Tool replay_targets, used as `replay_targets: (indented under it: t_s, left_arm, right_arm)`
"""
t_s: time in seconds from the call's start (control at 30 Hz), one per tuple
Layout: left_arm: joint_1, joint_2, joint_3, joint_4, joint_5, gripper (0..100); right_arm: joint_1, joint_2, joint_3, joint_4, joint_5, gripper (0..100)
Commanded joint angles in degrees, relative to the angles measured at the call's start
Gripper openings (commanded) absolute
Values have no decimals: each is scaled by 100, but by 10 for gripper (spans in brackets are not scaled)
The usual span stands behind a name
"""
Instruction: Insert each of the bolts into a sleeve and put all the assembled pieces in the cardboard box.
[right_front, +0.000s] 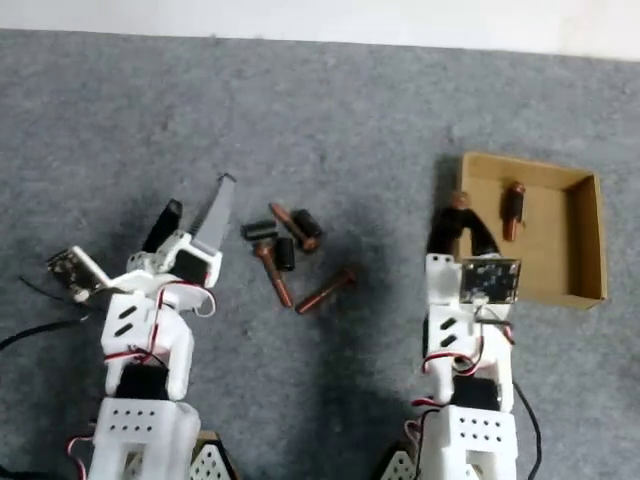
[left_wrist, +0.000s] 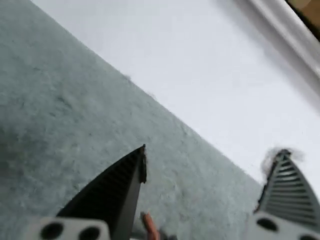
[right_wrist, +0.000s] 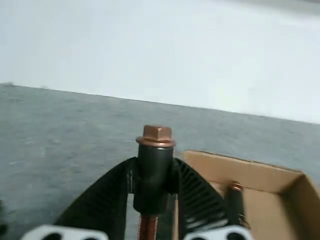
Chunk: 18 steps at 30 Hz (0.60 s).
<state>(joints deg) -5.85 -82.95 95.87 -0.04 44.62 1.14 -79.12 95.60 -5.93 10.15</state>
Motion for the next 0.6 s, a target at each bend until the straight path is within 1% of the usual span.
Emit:
replay_targets:
  t_s: [0.0,0.07,0.13,0.2,0.27,0.37,0.5,0.57]
  left_arm:
    - [-101,-919,66,633,-70,361]
    - [-92,-1587,75,1345,-70,361]
    - [-101,-2246,-4,2189,-79,361]
    - [-101,-2273,-251,2831,-79,361]
    - [-101,-2009,-488,3244,-79,361]
    - [-101,-2009,-585,3534,-79,361]
    - [-145,-2114,-576,3560,-79,361]
    - [-295,-2123,-567,3560,-79,361]
  right_arm:
    - [312,84,-444,-13,237,5]
    - [400,462,-831,-13,290,5]
    - [488,1147,-1288,-13,290,5]
    - [602,2000,-1824,-13,281,5]
    - [708,2932,-2387,-13,273,5]
    - [848,4295,-3257,-13,255,5]
    - [1147,5947,-4418,-13,237,5]
    - [1314,6712,-4945,-13,237,5]
